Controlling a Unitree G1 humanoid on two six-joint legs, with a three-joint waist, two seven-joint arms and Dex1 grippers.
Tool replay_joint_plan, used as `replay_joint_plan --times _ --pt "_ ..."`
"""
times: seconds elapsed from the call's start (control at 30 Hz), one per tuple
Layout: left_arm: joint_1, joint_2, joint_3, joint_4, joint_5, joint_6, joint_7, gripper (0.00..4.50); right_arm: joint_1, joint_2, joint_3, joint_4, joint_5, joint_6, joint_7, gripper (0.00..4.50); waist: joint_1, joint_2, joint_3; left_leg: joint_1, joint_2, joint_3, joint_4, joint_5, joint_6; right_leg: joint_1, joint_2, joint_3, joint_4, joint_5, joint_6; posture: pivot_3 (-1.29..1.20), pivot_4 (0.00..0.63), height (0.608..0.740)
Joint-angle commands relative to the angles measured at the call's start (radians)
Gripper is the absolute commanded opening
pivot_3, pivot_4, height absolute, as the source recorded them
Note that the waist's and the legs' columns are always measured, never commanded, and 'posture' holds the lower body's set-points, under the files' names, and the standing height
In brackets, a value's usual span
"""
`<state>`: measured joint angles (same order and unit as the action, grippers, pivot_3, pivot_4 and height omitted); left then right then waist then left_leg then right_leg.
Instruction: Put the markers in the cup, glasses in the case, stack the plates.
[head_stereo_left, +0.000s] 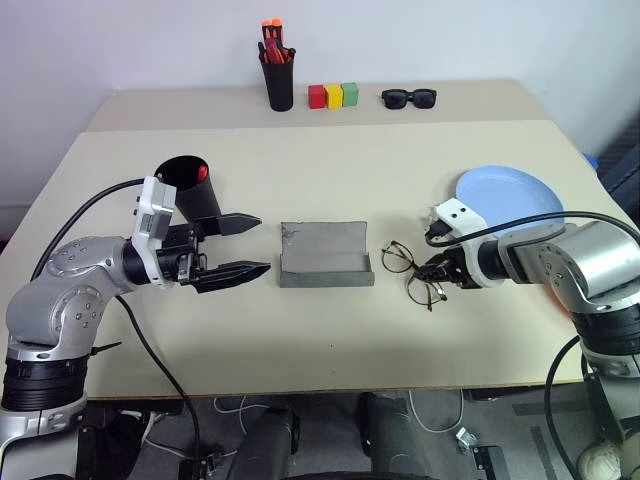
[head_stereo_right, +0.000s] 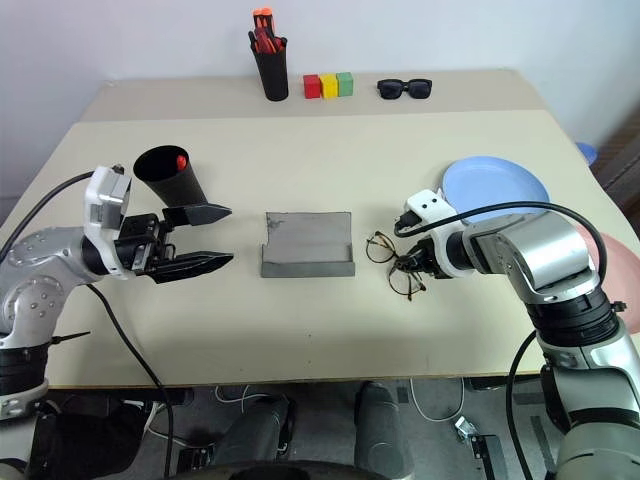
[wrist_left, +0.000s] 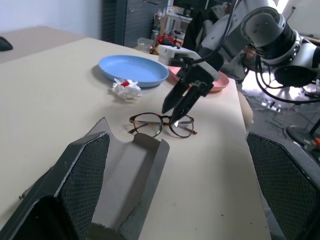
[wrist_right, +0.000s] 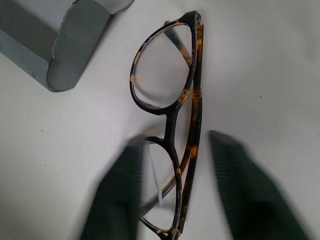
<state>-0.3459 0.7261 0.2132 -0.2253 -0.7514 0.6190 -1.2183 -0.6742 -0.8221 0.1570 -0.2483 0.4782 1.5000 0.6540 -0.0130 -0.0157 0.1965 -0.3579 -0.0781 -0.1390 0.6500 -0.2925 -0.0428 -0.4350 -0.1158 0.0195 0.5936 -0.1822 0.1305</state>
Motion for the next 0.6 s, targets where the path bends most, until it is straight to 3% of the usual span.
replay_joint_plan --times 0.03,0.43,0.53,0.6 --pt "0.003 0.011 0.003 -0.024 -0.013 -0.015 0.000 4.50 -0.014 0.007 -0.028 -0.009 0.016 0.016 -0.005 1.76 0.000 0.000 0.000 0.000 0.000 0.000 0.000 0.000 0.000 0.000 0.000 0.000 0.000 0.000 0.000 0.00 0.150 0.740" --pt "0.000 0.008 -0.007 -0.028 -0.009 -0.016 0.005 4.50 -0.022 0.053 -0.025 0.020 0.014 0.006 -0.039 1.76 0.000 0.000 0.000 0.000 0.000 0.000 0.000 0.000 0.000 0.000 0.000 0.000 0.000 0.000 0.000 0.00 0.150 0.740" --pt "-0.010 0.006 -0.010 -0.025 -0.010 -0.015 0.007 4.50 -0.021 0.057 -0.025 0.038 0.008 -0.004 -0.047 0.90 0.000 0.000 0.000 0.000 0.000 0.000 0.000 0.000 0.000 0.000 0.000 0.000 0.000 0.000 0.000 0.00 0.150 0.740" --pt "-0.013 0.008 -0.012 -0.023 -0.011 -0.017 0.006 4.50 -0.018 0.052 -0.020 0.038 0.007 -0.011 -0.049 0.03 0.000 0.000 0.000 0.000 0.000 0.000 0.000 0.000 0.000 0.000 0.000 0.000 0.000 0.000 0.000 0.00 0.150 0.740"
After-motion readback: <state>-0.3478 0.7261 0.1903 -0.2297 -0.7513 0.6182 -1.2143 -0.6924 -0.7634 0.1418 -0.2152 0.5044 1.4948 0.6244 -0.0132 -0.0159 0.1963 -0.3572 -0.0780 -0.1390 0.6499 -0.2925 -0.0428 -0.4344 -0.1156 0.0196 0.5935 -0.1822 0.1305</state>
